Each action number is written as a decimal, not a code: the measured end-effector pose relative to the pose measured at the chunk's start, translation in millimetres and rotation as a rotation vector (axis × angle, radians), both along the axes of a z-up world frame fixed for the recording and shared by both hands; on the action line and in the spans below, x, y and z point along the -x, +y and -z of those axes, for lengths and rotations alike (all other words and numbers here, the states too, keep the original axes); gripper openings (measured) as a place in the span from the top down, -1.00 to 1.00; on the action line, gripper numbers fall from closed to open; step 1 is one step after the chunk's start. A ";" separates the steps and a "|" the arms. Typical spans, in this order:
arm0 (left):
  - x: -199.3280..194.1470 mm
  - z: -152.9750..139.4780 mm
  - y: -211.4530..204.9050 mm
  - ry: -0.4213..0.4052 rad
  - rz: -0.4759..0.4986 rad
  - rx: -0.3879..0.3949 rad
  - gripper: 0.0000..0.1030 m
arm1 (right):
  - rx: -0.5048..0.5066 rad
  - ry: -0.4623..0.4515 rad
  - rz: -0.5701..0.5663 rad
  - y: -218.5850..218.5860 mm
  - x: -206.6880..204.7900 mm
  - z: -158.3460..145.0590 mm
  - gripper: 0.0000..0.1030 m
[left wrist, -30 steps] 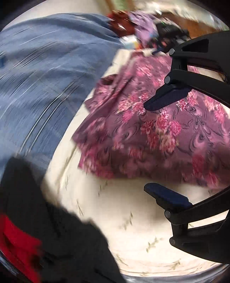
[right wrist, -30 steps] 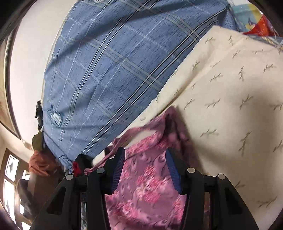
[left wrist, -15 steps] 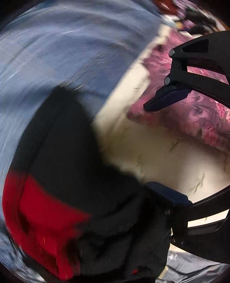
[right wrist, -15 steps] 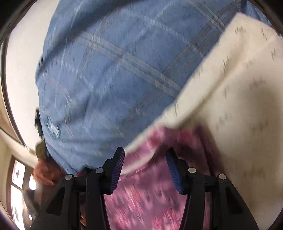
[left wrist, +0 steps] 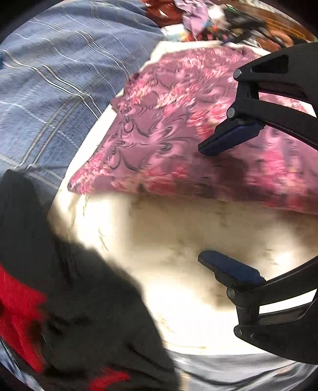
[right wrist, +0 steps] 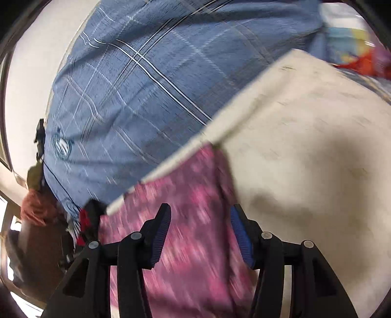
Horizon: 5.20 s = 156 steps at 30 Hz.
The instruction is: Fold small clothes
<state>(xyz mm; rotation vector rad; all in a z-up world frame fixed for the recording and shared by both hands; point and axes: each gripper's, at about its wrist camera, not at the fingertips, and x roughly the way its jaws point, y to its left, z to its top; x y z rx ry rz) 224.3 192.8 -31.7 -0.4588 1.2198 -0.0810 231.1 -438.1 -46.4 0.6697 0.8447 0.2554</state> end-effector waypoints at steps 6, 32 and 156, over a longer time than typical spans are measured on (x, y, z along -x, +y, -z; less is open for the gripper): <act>88.4 -26.8 -2.6 -0.072 -0.062 0.222 -0.57 | -0.042 -0.026 -0.020 -12.0 69.5 5.9 -0.13; 116.2 -17.8 12.4 -0.090 -0.198 0.334 -0.60 | 0.129 -0.090 -0.053 2.4 87.0 0.8 0.60; 71.3 -1.2 -28.6 -0.131 -0.086 0.085 -0.59 | 0.221 -0.203 -0.012 53.2 82.1 -0.6 0.22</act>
